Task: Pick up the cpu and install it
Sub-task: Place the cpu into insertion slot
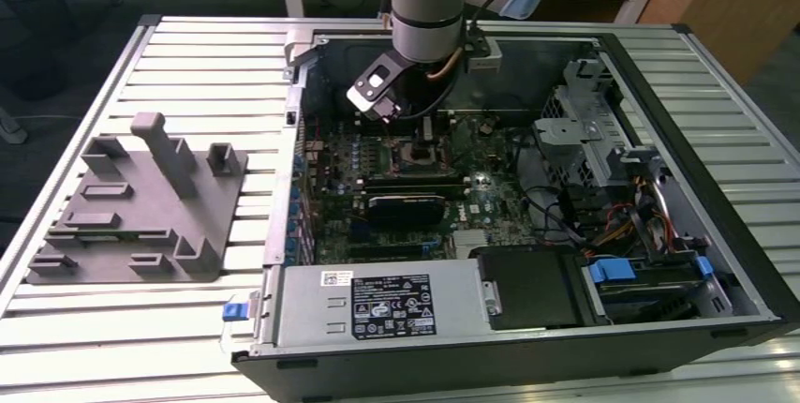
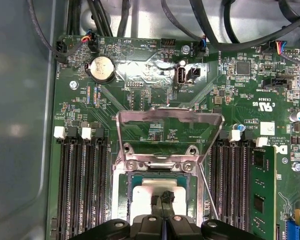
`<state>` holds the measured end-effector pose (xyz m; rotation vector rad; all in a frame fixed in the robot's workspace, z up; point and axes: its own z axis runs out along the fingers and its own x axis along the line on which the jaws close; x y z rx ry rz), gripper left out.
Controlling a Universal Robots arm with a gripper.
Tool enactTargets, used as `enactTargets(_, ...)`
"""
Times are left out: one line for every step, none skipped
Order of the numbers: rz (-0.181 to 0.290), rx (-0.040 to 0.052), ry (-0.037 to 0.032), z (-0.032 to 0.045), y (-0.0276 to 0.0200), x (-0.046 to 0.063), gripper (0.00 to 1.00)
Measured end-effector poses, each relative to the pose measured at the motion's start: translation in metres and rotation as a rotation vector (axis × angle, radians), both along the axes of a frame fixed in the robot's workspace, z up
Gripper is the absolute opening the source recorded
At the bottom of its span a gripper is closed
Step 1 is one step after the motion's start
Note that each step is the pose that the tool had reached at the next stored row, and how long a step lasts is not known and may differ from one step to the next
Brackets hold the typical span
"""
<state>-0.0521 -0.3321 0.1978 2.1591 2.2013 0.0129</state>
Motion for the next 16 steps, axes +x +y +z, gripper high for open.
enactTargets(0.0,0.0,0.0,0.0,0.0,0.0,0.11)
enactTargets(0.0,0.0002,-0.0002,0.0,0.0,0.0,0.11)
enactTargets(0.0,0.0007,-0.0006,0.0005,0.0001,0.0,0.11)
enactTargets(0.0,0.0017,-0.0013,0.0013,0.0002,0.0,0.11)
enactTargets(0.0,0.0011,-0.0008,0.0028,0.0002,0.0,0.11)
enactTargets(0.0,0.0003,-0.0002,0.0047,0.0001,0.0,0.11)
enactTargets(0.0,0.0004,-0.0003,0.0066,0.0,0.0,0.11)
enactTargets(0.0,0.0003,-0.0003,0.0087,0.0,0.0,0.11)
enactTargets(0.0,0.0003,-0.0002,0.011,0.0,0.0,0.11)
enactTargets(0.0,0.0002,-0.0002,0.0133,0.0,0.0,0.11)
enactTargets(0.0,0.0001,-0.0001,0.016,0.0,0.0,0.11)
enactTargets(0.0,0.0003,-0.0002,0.0188,0.0,0.0,0.11)
enactTargets(0.0,0.0002,-0.0002,0.0217,0.0,0.0,0.11)
enactTargets(0.0,0.0001,-0.0001,0.0246,0.0,0.0,0.11)
enactTargets(0.0,0.0002,-0.0002,0.0273,0.0,0.0,0.11)
enactTargets(0.0,0.0001,-0.0002,0.0303,0.0,0.0,0.11)
